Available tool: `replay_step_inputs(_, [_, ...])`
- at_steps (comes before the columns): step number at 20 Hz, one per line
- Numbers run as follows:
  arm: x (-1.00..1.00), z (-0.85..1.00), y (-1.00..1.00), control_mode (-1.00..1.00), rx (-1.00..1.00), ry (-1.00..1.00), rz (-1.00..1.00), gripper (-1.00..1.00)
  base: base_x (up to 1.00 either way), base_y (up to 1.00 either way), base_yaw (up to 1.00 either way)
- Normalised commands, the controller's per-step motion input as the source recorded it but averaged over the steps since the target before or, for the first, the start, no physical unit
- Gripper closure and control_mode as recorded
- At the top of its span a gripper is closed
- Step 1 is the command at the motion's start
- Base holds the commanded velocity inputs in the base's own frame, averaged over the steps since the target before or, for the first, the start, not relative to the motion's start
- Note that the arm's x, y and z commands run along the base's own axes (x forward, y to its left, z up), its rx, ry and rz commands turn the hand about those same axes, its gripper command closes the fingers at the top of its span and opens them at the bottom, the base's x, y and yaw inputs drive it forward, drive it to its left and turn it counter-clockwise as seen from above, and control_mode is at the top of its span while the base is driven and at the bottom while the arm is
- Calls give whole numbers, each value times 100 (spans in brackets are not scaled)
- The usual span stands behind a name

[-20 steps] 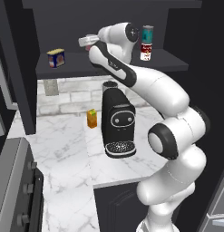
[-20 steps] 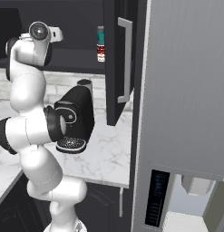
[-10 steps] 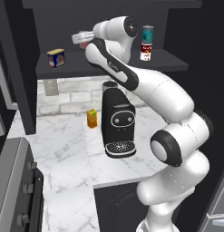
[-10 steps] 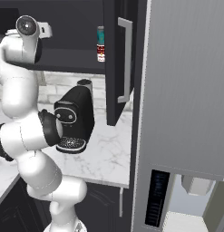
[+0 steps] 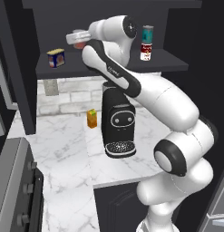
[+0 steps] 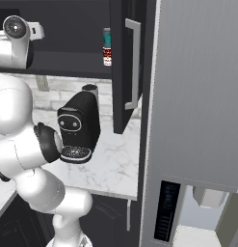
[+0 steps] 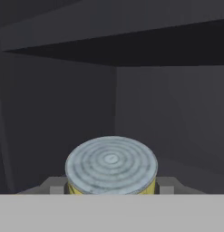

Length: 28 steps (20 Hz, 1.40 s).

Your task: Stack two cans on top of the other two cans in the cabinet.

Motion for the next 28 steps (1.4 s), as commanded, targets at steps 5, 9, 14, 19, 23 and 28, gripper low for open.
replay_step_inputs(5, [-2, 1, 3, -100, 0, 0, 1, 100, 0, 0, 0])
replay_step_inputs(9, [15, 0, 0, -100, 0, 0, 0, 100, 0, 0, 0])
replay_step_inputs(14, [16, 0, 0, -100, 0, 1, 0, 100, 0, 0, 0])
replay_step_inputs(19, [21, 0, 7, -100, 0, 3, 0, 100, 0, 0, 0])
replay_step_inputs(23, [16, 0, 11, -100, 0, 3, 0, 100, 0, 0, 0])
replay_step_inputs(28, [16, 0, 28, -100, 0, 2, 4, 100, 0, 0, 0])
